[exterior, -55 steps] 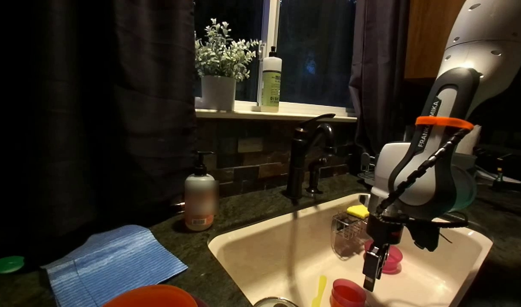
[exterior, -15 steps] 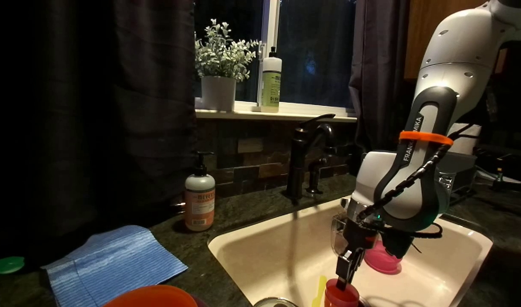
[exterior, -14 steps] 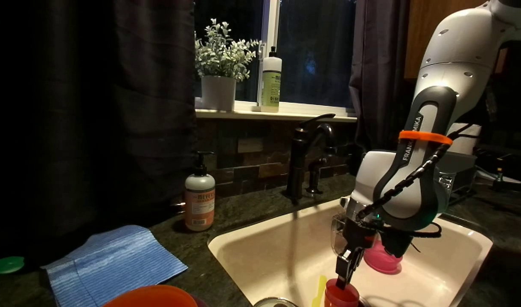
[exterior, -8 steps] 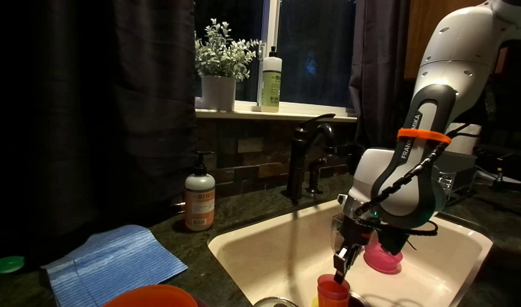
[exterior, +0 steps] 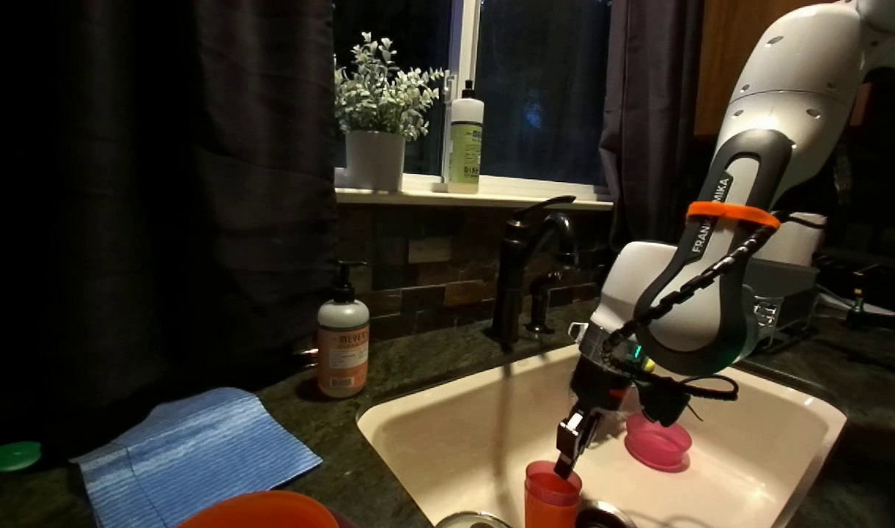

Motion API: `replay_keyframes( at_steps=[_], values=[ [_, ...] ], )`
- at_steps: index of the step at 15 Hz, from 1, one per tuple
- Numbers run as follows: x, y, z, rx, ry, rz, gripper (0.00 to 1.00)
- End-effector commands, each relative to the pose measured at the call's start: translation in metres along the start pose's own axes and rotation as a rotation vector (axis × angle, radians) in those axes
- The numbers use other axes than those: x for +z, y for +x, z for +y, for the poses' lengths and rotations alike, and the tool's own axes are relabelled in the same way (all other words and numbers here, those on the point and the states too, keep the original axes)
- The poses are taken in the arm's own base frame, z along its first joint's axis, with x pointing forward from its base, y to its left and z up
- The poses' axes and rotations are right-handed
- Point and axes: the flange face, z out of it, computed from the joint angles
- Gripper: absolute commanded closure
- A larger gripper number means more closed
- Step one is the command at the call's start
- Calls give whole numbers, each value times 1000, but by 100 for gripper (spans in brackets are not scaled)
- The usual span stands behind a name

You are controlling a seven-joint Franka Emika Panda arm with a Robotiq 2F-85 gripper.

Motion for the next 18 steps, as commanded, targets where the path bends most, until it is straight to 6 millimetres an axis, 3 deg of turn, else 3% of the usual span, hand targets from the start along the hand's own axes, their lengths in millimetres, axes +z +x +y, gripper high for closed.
replay_keyframes(
  at_steps=[1,4,5,6,7,8,9,10,11,18],
  values=[
    [-21,-2,-4,-52,-31,21,99],
    [-24,-8,-13,-82,17,-22,99],
    [-37,-8,-6,-87,-57,-37,99],
    [-26,-10,-17,-111,52,-61,99],
    [-55,-9,-4,-109,-110,-20,99],
    [-33,-11,-16,-106,11,-67,99],
    [-64,-8,-5,-129,-127,-26,99],
    [-51,-12,-11,-135,-78,-43,99],
    [-58,-10,-5,-148,-109,-31,99],
    [-75,-16,-14,-154,-134,-5,99]
  ],
)
